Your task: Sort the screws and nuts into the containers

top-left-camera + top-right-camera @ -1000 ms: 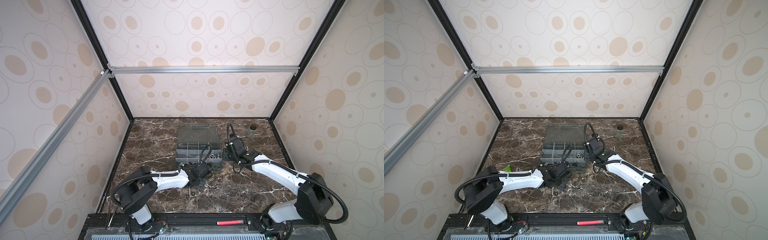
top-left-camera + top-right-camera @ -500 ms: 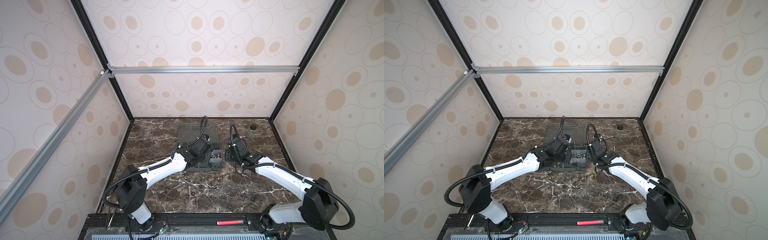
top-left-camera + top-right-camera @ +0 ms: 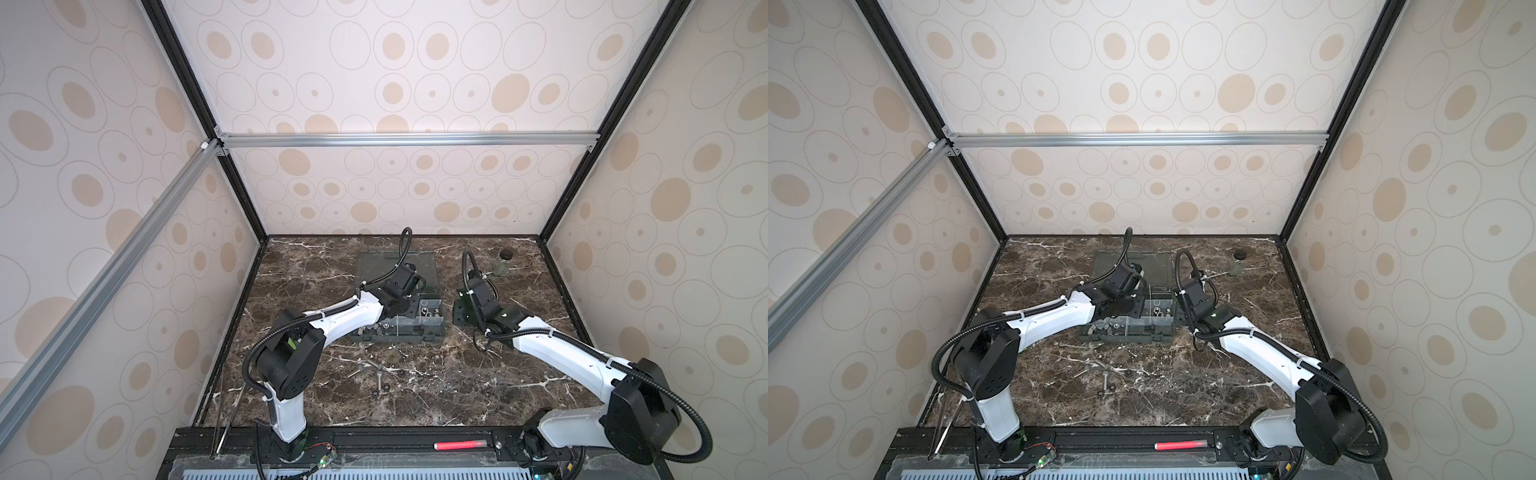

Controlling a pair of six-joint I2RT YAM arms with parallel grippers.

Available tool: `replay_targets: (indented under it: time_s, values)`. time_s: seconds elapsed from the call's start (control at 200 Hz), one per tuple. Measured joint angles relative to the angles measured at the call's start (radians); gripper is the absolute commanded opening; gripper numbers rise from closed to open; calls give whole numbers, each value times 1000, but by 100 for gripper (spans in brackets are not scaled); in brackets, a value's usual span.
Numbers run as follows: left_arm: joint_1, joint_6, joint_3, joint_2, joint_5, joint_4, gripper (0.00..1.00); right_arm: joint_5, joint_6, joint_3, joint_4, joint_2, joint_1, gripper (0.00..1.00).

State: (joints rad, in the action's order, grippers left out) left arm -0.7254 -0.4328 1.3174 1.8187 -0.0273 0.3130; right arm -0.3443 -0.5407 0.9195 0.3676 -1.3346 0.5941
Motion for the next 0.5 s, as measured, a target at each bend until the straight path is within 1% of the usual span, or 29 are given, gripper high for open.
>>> replay_targets:
  time_s: [0.08, 0.3, 0.405, 0.495]
  values:
    - [2, -2, 4, 0, 5, -8, 36, 0, 0, 0, -2, 0, 0, 45]
    - [10, -19, -5, -19, 18, -23, 37, 6, 0, 0, -2, -6, 0, 44]
    - [13, -30, -42, -66, 19, -41, 37, 9, 0, 0, -2, -6, 0, 45]
    - [15, -36, -103, -133, 13, -74, 37, 11, 0, 0, -2, -6, 0, 45]
